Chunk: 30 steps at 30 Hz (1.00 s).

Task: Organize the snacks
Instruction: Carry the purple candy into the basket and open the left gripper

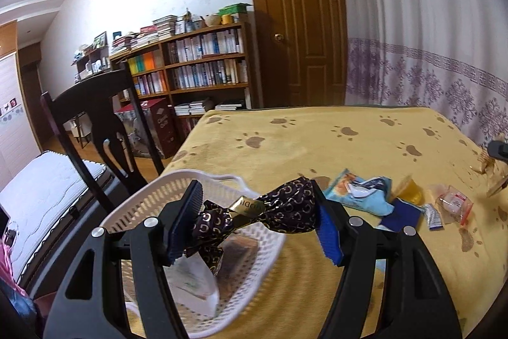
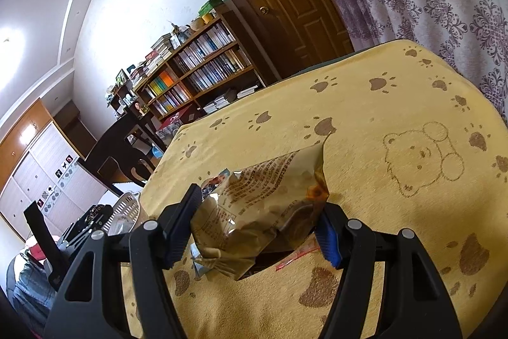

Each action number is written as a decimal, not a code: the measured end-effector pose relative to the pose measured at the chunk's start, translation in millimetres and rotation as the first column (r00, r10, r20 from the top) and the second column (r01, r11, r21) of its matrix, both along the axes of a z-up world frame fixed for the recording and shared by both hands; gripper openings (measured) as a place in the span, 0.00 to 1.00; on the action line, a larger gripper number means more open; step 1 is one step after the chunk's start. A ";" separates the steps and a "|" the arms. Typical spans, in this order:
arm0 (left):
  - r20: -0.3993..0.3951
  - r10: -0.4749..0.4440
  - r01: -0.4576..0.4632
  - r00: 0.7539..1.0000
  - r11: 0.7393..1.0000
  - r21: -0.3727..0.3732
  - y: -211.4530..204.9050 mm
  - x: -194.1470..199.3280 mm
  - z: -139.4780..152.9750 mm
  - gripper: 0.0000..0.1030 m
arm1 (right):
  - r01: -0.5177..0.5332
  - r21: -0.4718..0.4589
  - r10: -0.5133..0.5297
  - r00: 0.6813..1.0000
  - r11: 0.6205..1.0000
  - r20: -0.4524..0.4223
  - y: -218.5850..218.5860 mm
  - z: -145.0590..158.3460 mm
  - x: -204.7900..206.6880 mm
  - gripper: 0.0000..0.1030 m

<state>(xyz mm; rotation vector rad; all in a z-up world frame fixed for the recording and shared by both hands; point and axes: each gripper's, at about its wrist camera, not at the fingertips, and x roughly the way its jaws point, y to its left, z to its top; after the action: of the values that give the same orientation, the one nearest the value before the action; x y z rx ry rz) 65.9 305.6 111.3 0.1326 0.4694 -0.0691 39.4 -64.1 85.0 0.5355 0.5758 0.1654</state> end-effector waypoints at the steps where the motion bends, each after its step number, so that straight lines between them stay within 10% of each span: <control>1: -0.001 0.009 -0.009 1.000 1.000 -0.004 4.9 0.8 0.7 0.66 | -0.001 0.000 0.001 1.000 1.000 -0.002 0.7 -0.6 0.2 0.64; 30: -0.018 0.200 -0.201 0.980 0.965 -0.169 98.8 16.8 17.1 0.84 | -0.048 -0.012 0.048 0.999 0.999 -0.004 16.2 -1.5 1.0 0.64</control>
<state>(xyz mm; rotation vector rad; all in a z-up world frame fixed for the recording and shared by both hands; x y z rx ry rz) 82.7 404.4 128.4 -0.0832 0.4734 0.0896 40.4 -48.0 83.5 0.5107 0.5929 0.2062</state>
